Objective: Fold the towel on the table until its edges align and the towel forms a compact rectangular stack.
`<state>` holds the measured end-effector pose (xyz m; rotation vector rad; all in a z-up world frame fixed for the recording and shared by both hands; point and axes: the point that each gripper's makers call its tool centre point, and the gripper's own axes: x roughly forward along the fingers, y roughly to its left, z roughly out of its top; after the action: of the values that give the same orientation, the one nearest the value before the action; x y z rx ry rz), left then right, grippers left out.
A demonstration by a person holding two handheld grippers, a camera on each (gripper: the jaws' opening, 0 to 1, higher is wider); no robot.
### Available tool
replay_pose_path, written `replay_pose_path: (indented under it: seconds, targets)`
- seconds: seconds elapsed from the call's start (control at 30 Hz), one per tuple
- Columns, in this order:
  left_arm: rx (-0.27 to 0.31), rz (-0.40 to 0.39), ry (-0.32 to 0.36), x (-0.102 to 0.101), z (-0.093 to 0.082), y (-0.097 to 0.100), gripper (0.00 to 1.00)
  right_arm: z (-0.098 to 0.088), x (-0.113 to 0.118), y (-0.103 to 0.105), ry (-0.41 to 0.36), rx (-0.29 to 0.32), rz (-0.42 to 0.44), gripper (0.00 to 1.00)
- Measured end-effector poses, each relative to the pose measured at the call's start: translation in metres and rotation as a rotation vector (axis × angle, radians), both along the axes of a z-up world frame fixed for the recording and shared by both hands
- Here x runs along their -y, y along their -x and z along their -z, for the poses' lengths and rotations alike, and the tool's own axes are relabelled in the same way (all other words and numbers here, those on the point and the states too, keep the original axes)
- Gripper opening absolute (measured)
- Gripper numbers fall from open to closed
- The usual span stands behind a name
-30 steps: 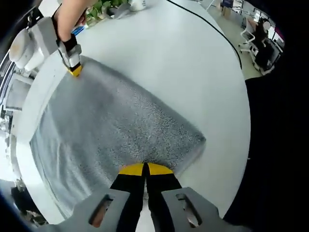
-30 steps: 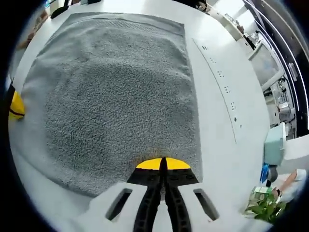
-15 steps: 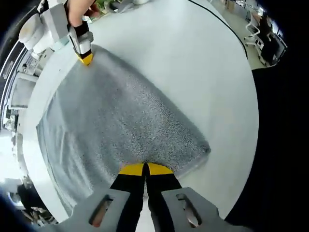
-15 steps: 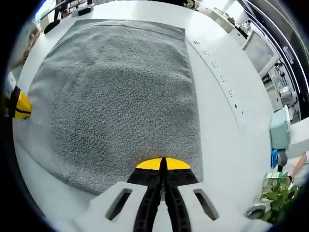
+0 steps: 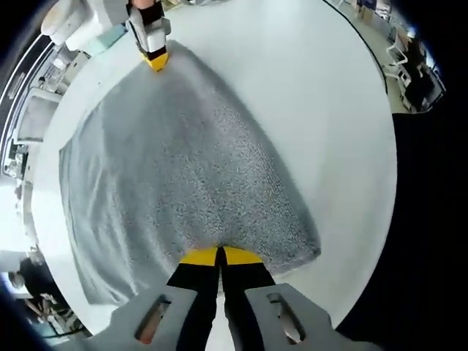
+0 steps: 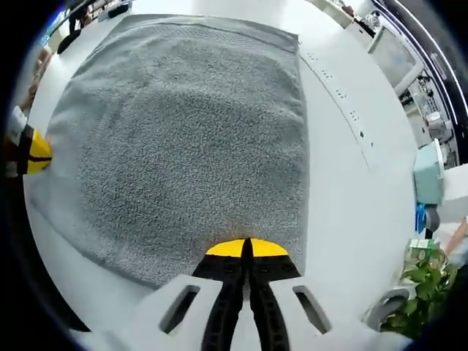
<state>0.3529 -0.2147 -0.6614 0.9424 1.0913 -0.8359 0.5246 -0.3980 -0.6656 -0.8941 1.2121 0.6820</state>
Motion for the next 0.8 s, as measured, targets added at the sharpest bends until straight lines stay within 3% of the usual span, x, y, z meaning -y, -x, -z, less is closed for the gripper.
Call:
replay_pose_path:
  seconds: [0.2,0.3,0.67,0.8]
  targets:
    - [-0.013,-0.049,0.012,-0.006,0.0,-0.002,0.01,0.002,0.005,0.009,0.091,-0.082,0.012,0.0]
    - [-0.006,-0.061,0.001,-0.009,0.0,-0.003,0.01,0.001,0.009,0.015,0.108,-0.118,0.064,0.0]
    - [-0.018,-0.103,0.026,-0.011,0.0,-0.003,0.01,0.0,0.016,0.023,-0.007,-0.138,0.167,0.0]
    - [-0.033,-0.167,0.101,-0.012,-0.001,-0.004,0.01,-0.001,0.015,0.026,-0.092,-0.087,0.165,0.0]
